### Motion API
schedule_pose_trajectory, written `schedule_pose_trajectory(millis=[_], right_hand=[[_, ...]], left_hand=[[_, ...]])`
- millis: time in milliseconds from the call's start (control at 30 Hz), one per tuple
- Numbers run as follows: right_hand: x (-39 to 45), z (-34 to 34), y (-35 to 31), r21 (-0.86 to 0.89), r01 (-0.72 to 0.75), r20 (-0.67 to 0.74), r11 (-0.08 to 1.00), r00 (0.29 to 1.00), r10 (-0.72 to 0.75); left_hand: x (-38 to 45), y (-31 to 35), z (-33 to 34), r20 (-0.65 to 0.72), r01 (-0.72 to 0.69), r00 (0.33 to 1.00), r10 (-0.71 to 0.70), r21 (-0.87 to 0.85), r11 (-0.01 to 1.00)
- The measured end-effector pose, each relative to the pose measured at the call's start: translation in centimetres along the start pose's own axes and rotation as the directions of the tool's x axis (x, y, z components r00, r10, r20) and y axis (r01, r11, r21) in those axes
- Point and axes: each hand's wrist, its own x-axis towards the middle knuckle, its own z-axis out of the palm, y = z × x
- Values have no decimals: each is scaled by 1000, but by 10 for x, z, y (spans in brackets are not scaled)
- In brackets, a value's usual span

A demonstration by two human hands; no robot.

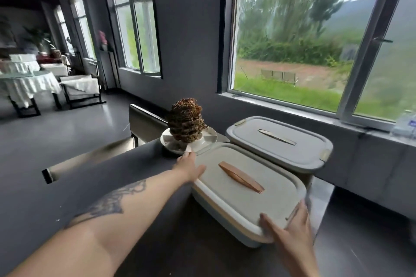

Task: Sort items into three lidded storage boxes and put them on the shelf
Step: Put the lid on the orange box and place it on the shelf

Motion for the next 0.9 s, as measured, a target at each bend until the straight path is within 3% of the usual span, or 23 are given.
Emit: schedule_pose_trajectory(millis=[133, 267, 333, 400, 533, 667, 800, 900], right_hand=[[3, 9, 10, 238, 10, -17, 971, 1000, -6], [-8, 12, -2, 240, 108, -133, 965, 988, -78], [-18, 16, -19, 288, 153, -105, 945, 986, -128], [-29, 24, -38, 356, 206, -72, 911, 979, -193], [-62, 51, -76, 547, 208, 134, 811, 934, -330], [-107, 80, -97, 592, 92, 446, 800, 790, -421], [-150, 97, -94, 527, 45, 666, 849, 599, -445], [-170, 103, -81, 467, 50, 746, 883, 514, -424]], left_hand=[[3, 8, 3, -44, 44, 998, -49, -108, 993], [-33, 6, -19, -139, 103, 977, -160, -351, 931], [-67, -9, -39, -238, 59, 952, -193, -476, 877], [-113, -29, -65, -364, 25, 904, -223, -477, 878], [-227, -81, -99, -573, 229, 712, -407, -358, 905], [-348, -116, -104, -689, 335, 473, -549, -435, 836], [-443, -118, -69, -614, 326, 339, -712, -634, 702], [-480, -112, -29, -552, 246, 251, -795, -758, 604]])
